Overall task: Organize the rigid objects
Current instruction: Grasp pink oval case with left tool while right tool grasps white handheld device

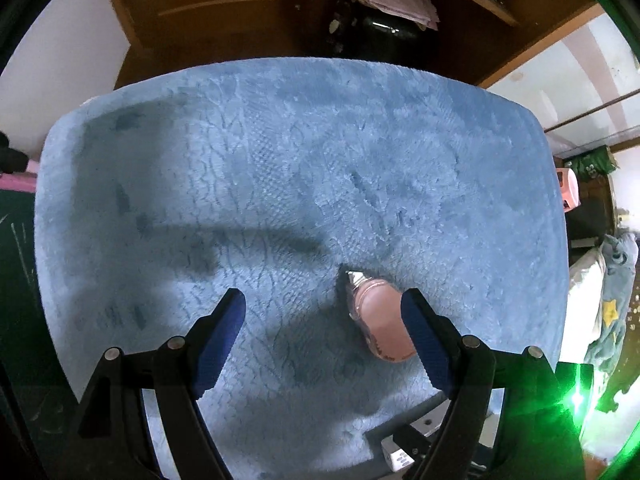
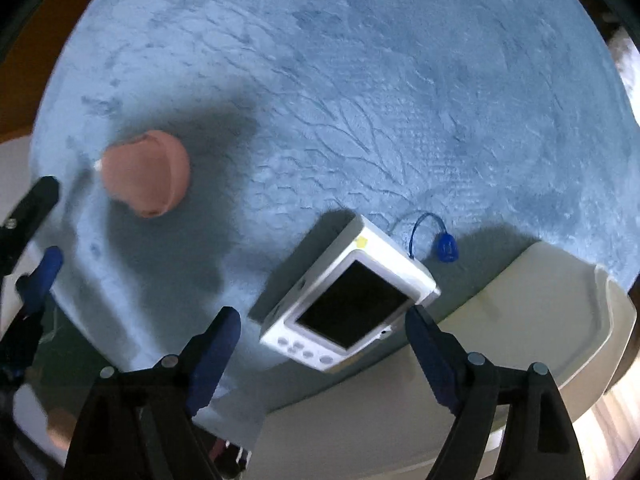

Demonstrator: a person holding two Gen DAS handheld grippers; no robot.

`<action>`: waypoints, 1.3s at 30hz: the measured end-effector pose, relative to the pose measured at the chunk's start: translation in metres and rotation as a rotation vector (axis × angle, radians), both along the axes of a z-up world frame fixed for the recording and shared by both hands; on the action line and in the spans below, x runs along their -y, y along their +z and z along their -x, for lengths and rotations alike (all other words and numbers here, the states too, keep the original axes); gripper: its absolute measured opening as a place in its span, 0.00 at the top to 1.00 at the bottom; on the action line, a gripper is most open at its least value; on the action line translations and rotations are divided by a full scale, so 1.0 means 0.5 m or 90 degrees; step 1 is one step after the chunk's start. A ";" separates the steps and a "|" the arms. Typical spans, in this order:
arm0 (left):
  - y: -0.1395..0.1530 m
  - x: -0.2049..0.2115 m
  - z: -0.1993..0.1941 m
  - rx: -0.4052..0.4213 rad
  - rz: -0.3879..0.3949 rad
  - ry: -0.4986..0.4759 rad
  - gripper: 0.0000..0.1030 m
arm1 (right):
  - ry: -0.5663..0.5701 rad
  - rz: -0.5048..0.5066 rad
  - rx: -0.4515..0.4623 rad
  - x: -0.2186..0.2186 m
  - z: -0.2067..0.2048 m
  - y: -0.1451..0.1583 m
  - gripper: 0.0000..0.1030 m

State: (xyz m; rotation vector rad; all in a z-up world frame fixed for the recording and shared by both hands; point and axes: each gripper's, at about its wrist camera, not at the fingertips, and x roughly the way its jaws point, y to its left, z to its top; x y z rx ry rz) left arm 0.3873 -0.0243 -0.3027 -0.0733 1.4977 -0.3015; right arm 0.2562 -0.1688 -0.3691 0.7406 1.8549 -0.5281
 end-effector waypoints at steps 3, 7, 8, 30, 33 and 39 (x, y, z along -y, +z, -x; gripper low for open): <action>-0.014 0.009 -0.004 -0.010 -0.003 -0.015 0.20 | -0.003 0.022 0.006 -0.019 -0.005 -0.003 0.11; -0.033 0.021 -0.010 -0.034 0.006 -0.021 0.20 | 0.001 0.063 0.021 -0.058 -0.011 -0.008 0.07; -0.038 0.024 -0.010 -0.039 0.009 -0.022 0.20 | 0.002 0.073 0.029 -0.080 -0.011 -0.008 0.07; -0.092 0.186 -0.015 -0.102 -0.042 -0.153 0.14 | 0.070 0.159 0.040 -0.136 -0.028 0.013 0.21; -0.097 0.199 -0.019 -0.116 -0.060 -0.155 0.14 | 0.054 0.149 0.023 -0.133 -0.041 0.000 0.21; -0.104 0.216 -0.031 -0.151 -0.078 -0.122 0.14 | 0.011 0.082 0.027 -0.116 -0.055 -0.037 0.22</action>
